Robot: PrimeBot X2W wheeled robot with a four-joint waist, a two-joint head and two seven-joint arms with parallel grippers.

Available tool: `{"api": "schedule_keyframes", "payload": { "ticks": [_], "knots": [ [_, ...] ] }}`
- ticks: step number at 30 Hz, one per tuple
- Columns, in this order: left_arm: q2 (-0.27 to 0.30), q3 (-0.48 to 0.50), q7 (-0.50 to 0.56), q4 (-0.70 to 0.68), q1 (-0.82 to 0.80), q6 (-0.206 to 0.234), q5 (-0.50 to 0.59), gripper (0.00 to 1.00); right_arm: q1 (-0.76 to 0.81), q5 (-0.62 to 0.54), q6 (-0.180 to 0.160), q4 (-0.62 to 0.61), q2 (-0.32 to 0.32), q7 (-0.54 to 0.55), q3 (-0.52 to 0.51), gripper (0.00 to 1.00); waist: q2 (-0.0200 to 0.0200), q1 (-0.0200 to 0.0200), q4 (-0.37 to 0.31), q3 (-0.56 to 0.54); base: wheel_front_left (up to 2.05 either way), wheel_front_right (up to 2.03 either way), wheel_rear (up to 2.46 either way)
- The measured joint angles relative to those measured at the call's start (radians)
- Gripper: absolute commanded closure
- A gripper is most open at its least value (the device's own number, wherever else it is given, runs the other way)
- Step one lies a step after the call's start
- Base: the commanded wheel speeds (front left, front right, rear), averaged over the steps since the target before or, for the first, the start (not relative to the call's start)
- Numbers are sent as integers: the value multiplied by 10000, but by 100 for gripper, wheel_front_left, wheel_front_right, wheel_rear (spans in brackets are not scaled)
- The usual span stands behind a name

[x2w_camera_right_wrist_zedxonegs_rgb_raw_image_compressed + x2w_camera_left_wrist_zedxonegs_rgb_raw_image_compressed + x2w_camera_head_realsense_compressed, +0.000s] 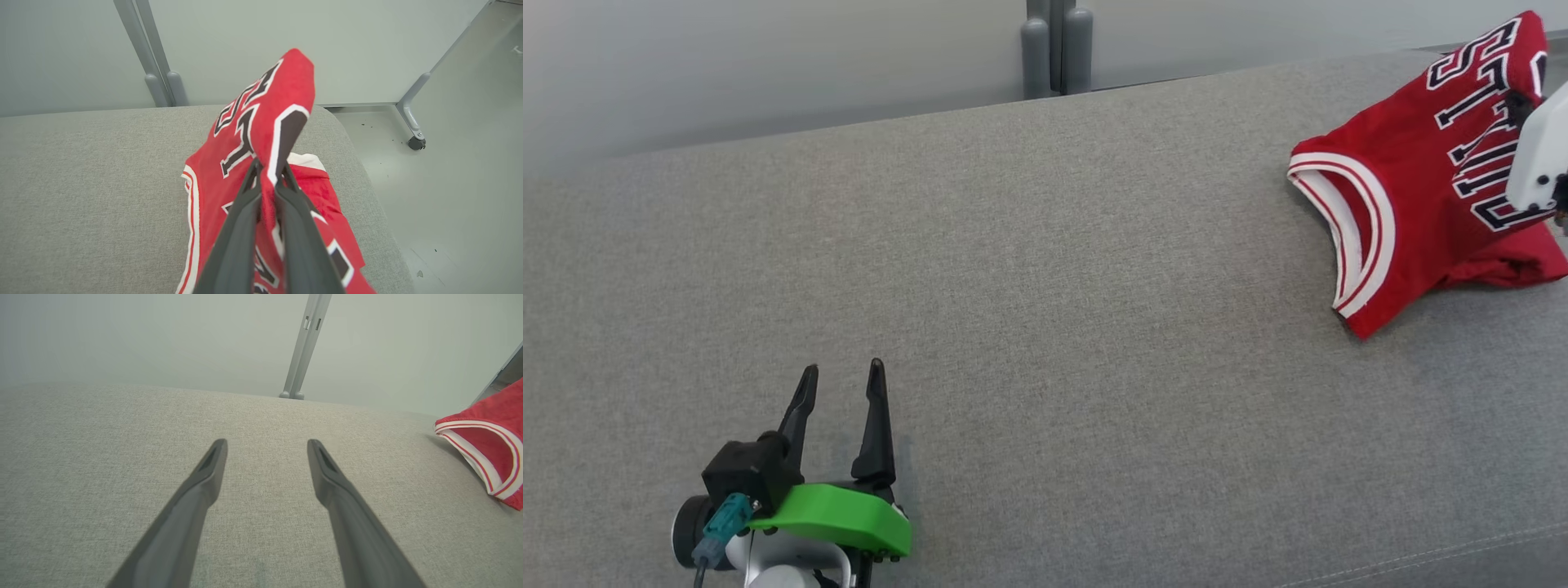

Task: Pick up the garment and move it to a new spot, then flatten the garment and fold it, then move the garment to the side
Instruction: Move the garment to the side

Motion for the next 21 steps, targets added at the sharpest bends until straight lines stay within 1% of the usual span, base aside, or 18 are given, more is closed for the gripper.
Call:
{"api": "schedule_keyframes", "payload": {
  "ticks": [5,9,17,21],
  "knots": [
    [196,-31,188,-167,-176,4,107,0,-229,-293,0,830,-430,-531,-309,100,0,0,198,456,0,0,0],
    [372,-42,330,-299,-275,52,194,0,-282,-445,0,1313,-616,-859,-594,100,0,0,276,721,0,0,0],
    [752,-33,663,-802,-532,174,447,0,-679,-897,0,2788,-844,-1737,-1513,100,0,0,457,1516,0,0,0],
    [876,-38,803,-980,-623,228,510,0,-937,-1325,0,3457,-926,-2259,-1831,100,0,1,560,1885,0,0,0]
  ]
}}
